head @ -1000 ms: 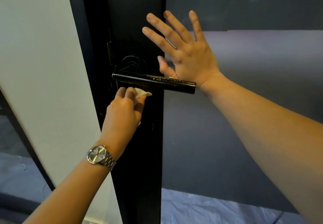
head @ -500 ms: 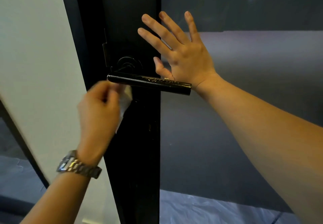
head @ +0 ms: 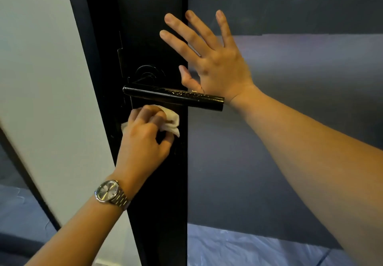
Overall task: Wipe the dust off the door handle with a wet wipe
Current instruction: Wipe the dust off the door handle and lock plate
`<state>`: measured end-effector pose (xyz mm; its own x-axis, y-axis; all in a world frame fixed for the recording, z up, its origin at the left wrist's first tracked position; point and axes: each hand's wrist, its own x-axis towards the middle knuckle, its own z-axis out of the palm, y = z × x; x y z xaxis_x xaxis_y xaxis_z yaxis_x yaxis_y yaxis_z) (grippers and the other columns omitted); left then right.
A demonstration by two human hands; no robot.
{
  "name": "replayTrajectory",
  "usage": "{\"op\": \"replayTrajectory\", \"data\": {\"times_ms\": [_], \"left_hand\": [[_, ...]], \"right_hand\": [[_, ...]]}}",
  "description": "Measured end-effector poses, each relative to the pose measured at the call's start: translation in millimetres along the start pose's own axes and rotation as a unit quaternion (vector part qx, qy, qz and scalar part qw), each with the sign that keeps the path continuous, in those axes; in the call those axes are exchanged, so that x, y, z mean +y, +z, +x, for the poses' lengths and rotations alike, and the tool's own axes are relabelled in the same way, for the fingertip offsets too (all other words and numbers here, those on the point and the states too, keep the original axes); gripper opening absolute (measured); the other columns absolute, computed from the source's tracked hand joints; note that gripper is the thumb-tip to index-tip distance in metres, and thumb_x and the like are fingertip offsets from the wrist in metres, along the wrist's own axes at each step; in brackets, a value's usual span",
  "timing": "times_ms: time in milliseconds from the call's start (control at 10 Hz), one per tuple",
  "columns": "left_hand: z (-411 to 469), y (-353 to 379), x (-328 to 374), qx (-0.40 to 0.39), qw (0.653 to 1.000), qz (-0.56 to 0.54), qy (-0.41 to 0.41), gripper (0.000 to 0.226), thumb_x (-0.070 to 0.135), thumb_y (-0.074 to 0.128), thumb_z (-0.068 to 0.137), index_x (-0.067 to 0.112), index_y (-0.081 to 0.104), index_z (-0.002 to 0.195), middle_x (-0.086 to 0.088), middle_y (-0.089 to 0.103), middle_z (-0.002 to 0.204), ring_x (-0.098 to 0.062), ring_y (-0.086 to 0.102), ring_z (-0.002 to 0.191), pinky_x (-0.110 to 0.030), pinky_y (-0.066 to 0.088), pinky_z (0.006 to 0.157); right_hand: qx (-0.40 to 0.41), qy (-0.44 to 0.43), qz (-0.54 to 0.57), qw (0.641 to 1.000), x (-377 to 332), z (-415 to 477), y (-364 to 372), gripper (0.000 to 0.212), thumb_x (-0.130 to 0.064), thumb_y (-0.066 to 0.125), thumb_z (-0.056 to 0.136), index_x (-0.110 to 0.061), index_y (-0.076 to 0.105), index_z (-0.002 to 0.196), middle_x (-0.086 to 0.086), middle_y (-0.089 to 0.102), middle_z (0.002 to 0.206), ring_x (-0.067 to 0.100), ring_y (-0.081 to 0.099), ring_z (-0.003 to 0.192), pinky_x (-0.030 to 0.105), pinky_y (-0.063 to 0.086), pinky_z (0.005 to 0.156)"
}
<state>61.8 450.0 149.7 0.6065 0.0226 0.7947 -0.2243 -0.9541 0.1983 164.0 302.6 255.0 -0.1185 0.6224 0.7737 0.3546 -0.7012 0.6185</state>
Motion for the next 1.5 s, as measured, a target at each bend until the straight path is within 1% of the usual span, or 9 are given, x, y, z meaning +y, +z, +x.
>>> {"op": "replayTrajectory", "data": {"times_ms": [100, 200, 600, 900, 1100, 1200, 1300, 1400, 1500], "left_hand": [[3, -5, -4, -0.028, 0.998, -0.006, 0.048, 0.02, 0.016, 0.073, 0.071, 0.004, 0.064, 0.083, -0.013, 0.058, 0.101, -0.032, 0.053, 0.09, -0.033, 0.043, 0.07], [3, -7, -2, 0.022, 0.995, -0.083, -0.056, 0.025, 0.021, 0.065, 0.078, 0.011, 0.061, 0.101, -0.005, 0.055, 0.108, -0.022, 0.051, 0.098, -0.031, 0.046, 0.078], [10, -10, 5, -0.062, 0.992, 0.021, 0.107, 0.013, 0.014, 0.072, 0.072, 0.002, 0.067, 0.073, -0.011, 0.063, 0.089, -0.03, 0.055, 0.083, -0.036, 0.051, 0.065], [15, -11, 5, 0.068, 0.984, -0.099, -0.134, 0.026, 0.023, 0.05, 0.085, 0.006, 0.067, 0.093, -0.011, 0.063, 0.087, -0.025, 0.058, 0.07, -0.033, 0.047, 0.063], [-1, -5, -10, 0.074, 0.953, -0.121, -0.269, 0.023, 0.005, 0.044, 0.085, 0.01, 0.066, 0.087, 0.004, 0.052, 0.054, -0.017, 0.048, 0.049, -0.01, 0.034, 0.046], [-14, 6, -13, 0.061, 0.929, -0.164, -0.327, 0.026, 0.006, 0.041, 0.086, 0.008, 0.067, 0.089, -0.008, 0.067, 0.08, -0.03, 0.061, 0.083, -0.029, 0.046, 0.07], [-32, 19, -8, 0.074, 0.902, -0.237, -0.352, 0.023, 0.011, 0.04, 0.091, 0.005, 0.061, 0.084, -0.007, 0.063, 0.069, -0.018, 0.058, 0.062, -0.025, 0.047, 0.052], [-53, 34, 7, 0.089, 0.922, -0.227, -0.303, 0.02, 0.007, 0.044, 0.09, 0.005, 0.058, 0.105, 0.004, 0.054, 0.064, -0.003, 0.05, 0.047, -0.005, 0.037, 0.044], [-77, 48, 17, 0.039, 0.969, -0.183, -0.16, 0.037, -0.008, 0.048, 0.083, 0.004, 0.054, 0.117, 0.005, 0.056, 0.097, -0.005, 0.054, 0.077, 0.004, 0.035, 0.075]], "right_hand": [[0.003, 0.002, 0.0, 1.0, 1, 0, 0, 0.053, -0.034, 0.041, 0.091, -0.019, 0.043, 0.142, 0.005, 0.042, 0.146, 0.029, 0.04, 0.135, 0.058, 0.027, 0.107], [0.009, 0.002, -0.005, 1.0, 1, -1, -1, 0.053, -0.034, 0.042, 0.091, -0.019, 0.044, 0.141, 0.005, 0.043, 0.146, 0.028, 0.041, 0.134, 0.058, 0.027, 0.107], [-0.001, -0.001, -0.003, 1.0, 1, 0, -2, 0.053, -0.033, 0.042, 0.091, -0.019, 0.043, 0.142, 0.005, 0.042, 0.146, 0.028, 0.04, 0.135, 0.058, 0.026, 0.108], [-0.001, 0.001, 0.003, 1.0, 0, 0, -1, 0.053, -0.034, 0.041, 0.091, -0.019, 0.043, 0.142, 0.005, 0.042, 0.147, 0.029, 0.04, 0.135, 0.058, 0.026, 0.108], [0.0, 0.0, -0.001, 1.0, 0, 0, -1, 0.053, -0.034, 0.041, 0.091, -0.019, 0.043, 0.142, 0.005, 0.042, 0.146, 0.029, 0.04, 0.134, 0.058, 0.027, 0.107], [0.002, 0.0, -0.004, 1.0, 1, 1, -1, 0.053, -0.034, 0.041, 0.091, -0.019, 0.043, 0.142, 0.005, 0.042, 0.146, 0.029, 0.041, 0.134, 0.058, 0.027, 0.107], [0.002, -0.001, -0.009, 1.0, 1, 0, -1, 0.053, -0.034, 0.041, 0.091, -0.019, 0.043, 0.142, 0.005, 0.043, 0.146, 0.029, 0.041, 0.134, 0.058, 0.027, 0.107], [0.004, -0.004, -0.015, 1.0, 1, 1, -2, 0.053, -0.034, 0.041, 0.091, -0.019, 0.044, 0.141, 0.005, 0.043, 0.146, 0.028, 0.042, 0.134, 0.058, 0.028, 0.106], [0.004, -0.003, -0.017, 1.0, 1, 1, -1, 0.053, -0.034, 0.041, 0.091, -0.019, 0.044, 0.141, 0.005, 0.044, 0.145, 0.028, 0.042, 0.133, 0.058, 0.029, 0.106]]}}
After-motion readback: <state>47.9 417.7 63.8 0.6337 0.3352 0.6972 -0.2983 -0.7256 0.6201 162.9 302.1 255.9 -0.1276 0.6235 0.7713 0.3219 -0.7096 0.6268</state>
